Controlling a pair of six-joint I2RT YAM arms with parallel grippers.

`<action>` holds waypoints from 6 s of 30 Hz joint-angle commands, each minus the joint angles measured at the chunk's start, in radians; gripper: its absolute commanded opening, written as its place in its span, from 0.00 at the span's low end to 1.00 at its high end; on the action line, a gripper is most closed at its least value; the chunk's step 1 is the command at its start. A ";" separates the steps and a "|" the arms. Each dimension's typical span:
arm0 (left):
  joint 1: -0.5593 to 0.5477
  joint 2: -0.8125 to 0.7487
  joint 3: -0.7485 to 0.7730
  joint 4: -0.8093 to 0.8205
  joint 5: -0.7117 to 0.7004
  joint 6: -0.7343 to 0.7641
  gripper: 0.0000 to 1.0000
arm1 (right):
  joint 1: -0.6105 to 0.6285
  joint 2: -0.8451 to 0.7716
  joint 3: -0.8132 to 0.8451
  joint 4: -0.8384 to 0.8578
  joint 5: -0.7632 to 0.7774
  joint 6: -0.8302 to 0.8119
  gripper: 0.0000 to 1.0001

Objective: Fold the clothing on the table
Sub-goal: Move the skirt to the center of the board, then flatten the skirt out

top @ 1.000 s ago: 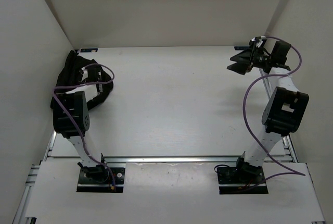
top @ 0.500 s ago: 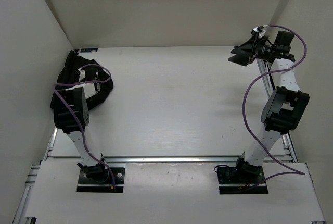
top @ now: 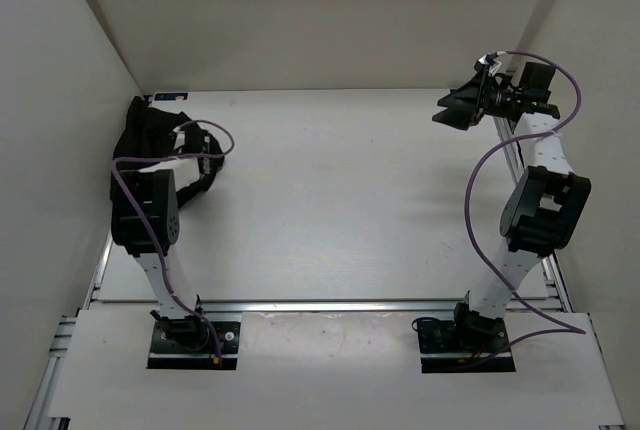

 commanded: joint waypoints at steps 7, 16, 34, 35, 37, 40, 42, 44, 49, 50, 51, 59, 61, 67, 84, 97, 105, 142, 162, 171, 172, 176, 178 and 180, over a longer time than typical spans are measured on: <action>-0.538 -0.071 0.438 -0.191 0.301 -0.167 0.00 | -0.013 -0.015 -0.096 0.218 -0.044 0.130 0.90; -0.852 0.010 0.456 -0.078 0.666 -0.219 0.99 | -0.108 0.024 -0.050 0.129 -0.002 0.067 0.89; -0.767 0.013 0.382 -0.005 1.133 -0.421 0.99 | -0.100 0.504 0.606 -0.886 0.545 -0.928 0.99; -0.769 0.048 0.379 0.087 1.194 -0.511 0.99 | -0.105 0.521 0.601 -0.896 0.557 -0.962 0.99; -0.790 0.119 0.410 0.166 1.198 -0.574 0.99 | -0.103 0.537 0.605 -0.902 0.595 -1.030 0.99; -0.822 0.208 0.485 0.140 1.146 -0.572 0.99 | -0.076 0.595 0.663 -1.038 0.684 -1.183 1.00; -0.829 0.255 0.527 0.093 1.110 -0.561 0.99 | -0.072 0.635 0.668 -1.059 0.728 -1.200 0.99; -0.818 0.283 0.539 0.065 1.072 -0.563 0.99 | -0.086 0.644 0.645 -1.045 0.718 -1.214 0.99; -0.767 0.276 0.455 0.129 1.011 -0.616 0.98 | -0.073 0.721 0.760 -1.062 0.732 -1.200 0.92; -0.754 0.262 0.429 0.143 1.000 -0.631 0.99 | -0.063 0.719 0.759 -1.066 0.732 -1.202 0.89; -0.738 0.251 0.415 0.154 1.004 -0.644 0.98 | -0.054 0.715 0.748 -1.057 0.729 -1.217 0.87; -0.756 0.171 0.297 0.283 1.138 -0.696 0.68 | 0.009 0.692 0.676 -1.060 0.701 -1.191 0.08; -0.802 0.150 0.276 0.326 1.168 -0.672 0.92 | 0.017 0.666 0.648 -1.060 0.690 -1.192 0.05; -0.899 0.081 0.226 0.445 1.143 -0.667 0.99 | 0.064 0.569 0.513 -1.057 0.628 -1.189 0.01; -0.870 -0.016 0.067 0.376 0.910 -0.808 0.98 | 0.104 0.558 0.516 -1.037 0.586 -1.152 0.00; -0.829 -0.100 -0.079 0.426 0.787 -0.970 0.99 | 0.104 0.560 0.510 -1.045 0.581 -1.151 0.00; -0.813 0.025 -0.008 0.474 0.825 -0.977 0.99 | 0.107 0.557 0.507 -1.055 0.577 -1.157 0.00; -0.292 -0.292 -0.210 0.649 1.221 -1.069 0.00 | 0.158 0.465 0.709 -1.040 0.591 -0.949 0.00; -0.377 -0.606 -0.571 0.650 1.205 -0.731 0.00 | 0.041 0.345 0.536 -1.063 0.431 -0.944 0.00; -0.238 -1.152 -1.071 0.469 1.147 -0.886 0.00 | 0.096 0.077 -0.337 -1.057 0.684 -1.252 0.00; -0.209 -1.251 -1.105 0.411 1.149 -0.900 0.00 | 0.092 0.081 -0.376 -1.039 0.698 -1.217 0.00; -0.053 -1.593 -1.181 0.197 1.240 -0.958 0.00 | 0.089 0.083 -0.421 -0.984 0.730 -1.199 0.00; -0.019 -1.702 -1.208 0.110 1.262 -1.001 0.00 | 0.095 0.077 -0.407 -0.971 0.749 -1.209 0.00; -0.035 -1.818 -1.221 0.044 1.232 -1.044 0.00 | 0.093 0.072 -0.395 -0.950 0.765 -1.223 0.00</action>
